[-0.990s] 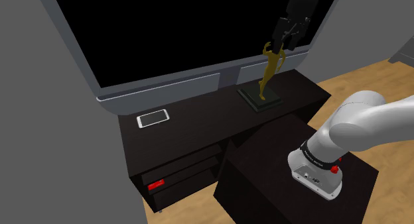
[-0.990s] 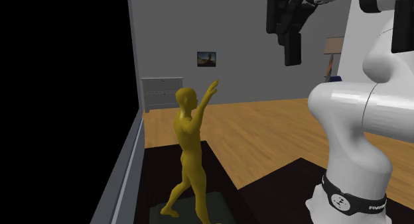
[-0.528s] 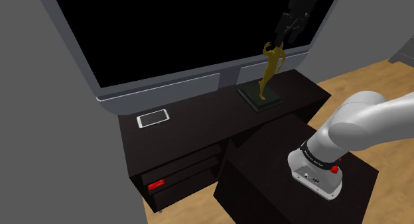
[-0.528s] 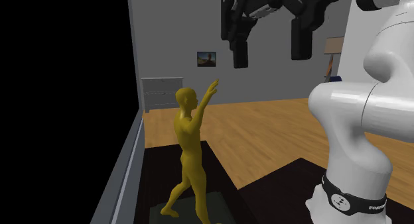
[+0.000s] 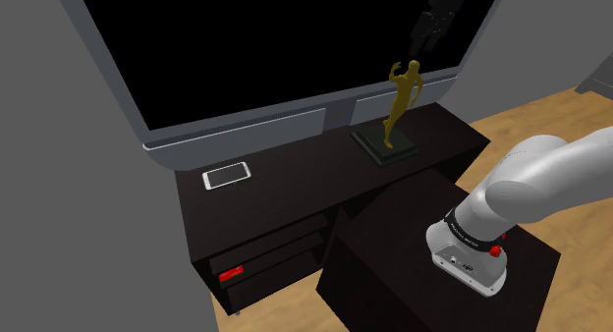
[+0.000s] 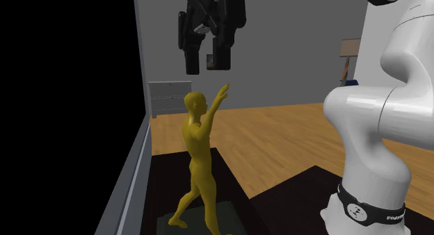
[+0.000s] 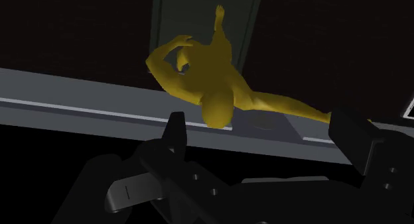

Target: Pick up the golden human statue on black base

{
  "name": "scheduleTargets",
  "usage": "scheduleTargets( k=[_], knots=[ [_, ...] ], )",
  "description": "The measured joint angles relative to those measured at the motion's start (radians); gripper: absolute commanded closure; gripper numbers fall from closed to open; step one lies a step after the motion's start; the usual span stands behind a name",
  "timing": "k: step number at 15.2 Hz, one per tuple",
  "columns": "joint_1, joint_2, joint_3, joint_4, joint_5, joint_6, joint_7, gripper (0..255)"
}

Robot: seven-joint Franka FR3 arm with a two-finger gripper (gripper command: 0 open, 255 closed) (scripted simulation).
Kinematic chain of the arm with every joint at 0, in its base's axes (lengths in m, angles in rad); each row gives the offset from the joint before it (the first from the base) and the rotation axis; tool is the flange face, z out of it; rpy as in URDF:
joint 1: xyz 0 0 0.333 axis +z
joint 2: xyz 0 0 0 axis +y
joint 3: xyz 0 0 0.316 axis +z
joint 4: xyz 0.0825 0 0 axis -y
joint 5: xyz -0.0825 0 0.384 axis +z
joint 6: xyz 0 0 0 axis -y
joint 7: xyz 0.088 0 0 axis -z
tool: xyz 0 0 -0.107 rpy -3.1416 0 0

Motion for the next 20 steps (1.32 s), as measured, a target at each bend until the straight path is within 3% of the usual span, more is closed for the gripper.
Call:
scheduleTargets(
  k=[9, 10, 20],
  knots=[
    [-0.005, 0.034, -0.041, -0.061, -0.011, 0.113, -0.055, 0],
    [-0.005, 0.034, -0.041, -0.067, -0.011, 0.119, -0.055, 255],
    [-0.005, 0.032, -0.042, -0.072, -0.011, 0.124, -0.056, 255]
  ],
)
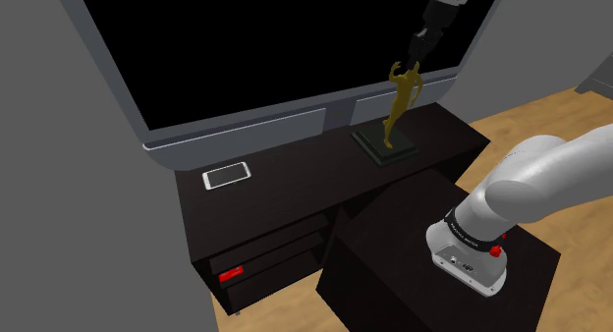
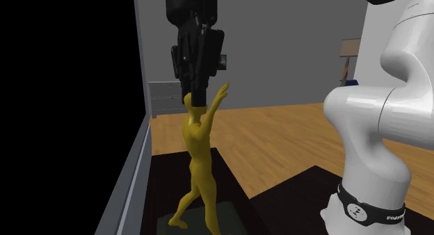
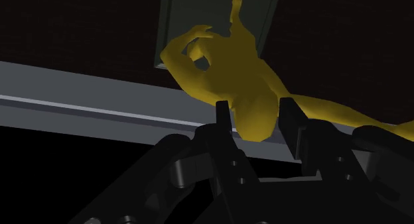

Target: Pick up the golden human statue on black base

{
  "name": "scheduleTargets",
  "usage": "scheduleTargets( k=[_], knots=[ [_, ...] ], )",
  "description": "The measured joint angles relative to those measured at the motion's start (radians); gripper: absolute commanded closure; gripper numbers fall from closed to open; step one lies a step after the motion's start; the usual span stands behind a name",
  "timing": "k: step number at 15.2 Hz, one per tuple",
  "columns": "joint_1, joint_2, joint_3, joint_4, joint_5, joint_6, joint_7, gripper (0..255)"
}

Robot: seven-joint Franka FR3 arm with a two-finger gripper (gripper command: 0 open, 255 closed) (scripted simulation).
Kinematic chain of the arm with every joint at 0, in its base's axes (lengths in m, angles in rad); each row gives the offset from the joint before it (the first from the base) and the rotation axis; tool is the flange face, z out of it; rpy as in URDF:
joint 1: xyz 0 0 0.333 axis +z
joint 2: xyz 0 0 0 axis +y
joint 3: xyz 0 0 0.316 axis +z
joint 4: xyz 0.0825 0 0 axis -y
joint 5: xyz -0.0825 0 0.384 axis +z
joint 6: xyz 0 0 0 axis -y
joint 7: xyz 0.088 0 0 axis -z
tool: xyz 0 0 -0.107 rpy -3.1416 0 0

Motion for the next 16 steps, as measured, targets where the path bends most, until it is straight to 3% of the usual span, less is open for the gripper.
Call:
scheduleTargets(
  k=[16],
  knots=[
    [0.010, 0.020, 0.013, 0.207, 0.012, -0.190, 0.008, 255]
  ],
)
